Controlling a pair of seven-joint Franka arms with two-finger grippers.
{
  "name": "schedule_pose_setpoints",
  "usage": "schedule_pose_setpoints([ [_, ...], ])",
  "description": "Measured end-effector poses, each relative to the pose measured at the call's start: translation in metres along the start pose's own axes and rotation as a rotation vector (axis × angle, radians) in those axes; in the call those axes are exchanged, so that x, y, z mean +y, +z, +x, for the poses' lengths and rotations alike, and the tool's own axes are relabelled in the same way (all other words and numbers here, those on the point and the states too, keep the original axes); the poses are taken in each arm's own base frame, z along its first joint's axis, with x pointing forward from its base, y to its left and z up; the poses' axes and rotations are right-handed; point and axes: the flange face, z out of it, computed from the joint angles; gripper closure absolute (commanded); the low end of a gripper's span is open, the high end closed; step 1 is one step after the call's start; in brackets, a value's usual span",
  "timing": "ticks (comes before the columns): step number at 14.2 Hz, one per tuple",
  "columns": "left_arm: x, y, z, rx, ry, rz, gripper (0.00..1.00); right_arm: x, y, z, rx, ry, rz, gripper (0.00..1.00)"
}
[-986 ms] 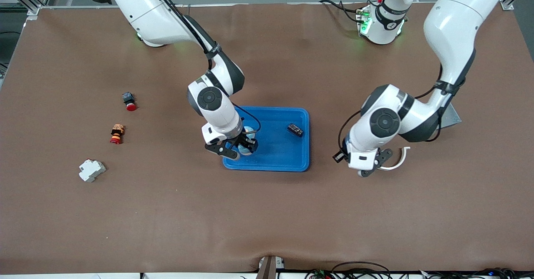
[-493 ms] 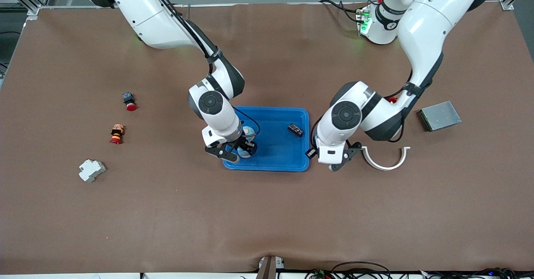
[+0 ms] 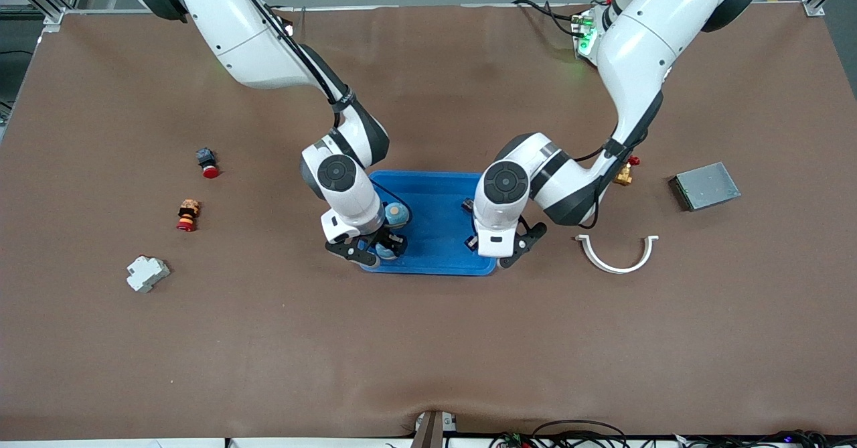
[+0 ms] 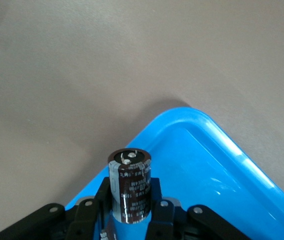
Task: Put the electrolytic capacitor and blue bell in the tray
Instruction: 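Release the bell into the tray with the right gripper while the left gripper lowers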
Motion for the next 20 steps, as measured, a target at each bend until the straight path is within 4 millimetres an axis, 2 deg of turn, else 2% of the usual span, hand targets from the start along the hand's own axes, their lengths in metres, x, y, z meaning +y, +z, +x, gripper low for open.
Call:
schedule_pose_setpoints([
  [5,0.008,0.006,-0.001,-0.011,-0.033,-0.055,0.99,-0.003,0.001,0.002,0.003,0.0,0.004,1.0],
  [6,0.009,0.009,-0.003,-0.015,-0.035,-0.063,0.99,-0.003,0.001,0.002,0.003,0.0,0.005,0.23],
  [7,0.011,0.012,-0.004,-0.019,-0.041,-0.073,0.99,-0.003,0.001,0.002,0.003,0.001,0.005,0.0],
  [11,0.016,0.016,-0.007,-0.029,-0.09,-0.112,0.99,-0.004,0.002,0.007,0.01,0.007,0.009,0.0],
  [15,0.019,0.018,-0.021,-0.034,-0.097,-0.113,0.98,-0.015,-0.011,0.007,-0.016,0.002,-0.02,0.0],
  [17,0.022,0.02,-0.032,-0.038,-0.103,-0.117,0.98,-0.024,-0.039,0.006,-0.053,-0.005,-0.072,0.0],
  [20,0.021,0.03,-0.032,-0.038,-0.106,-0.111,0.98,-0.029,-0.109,0.009,-0.084,-0.048,-0.135,0.0],
])
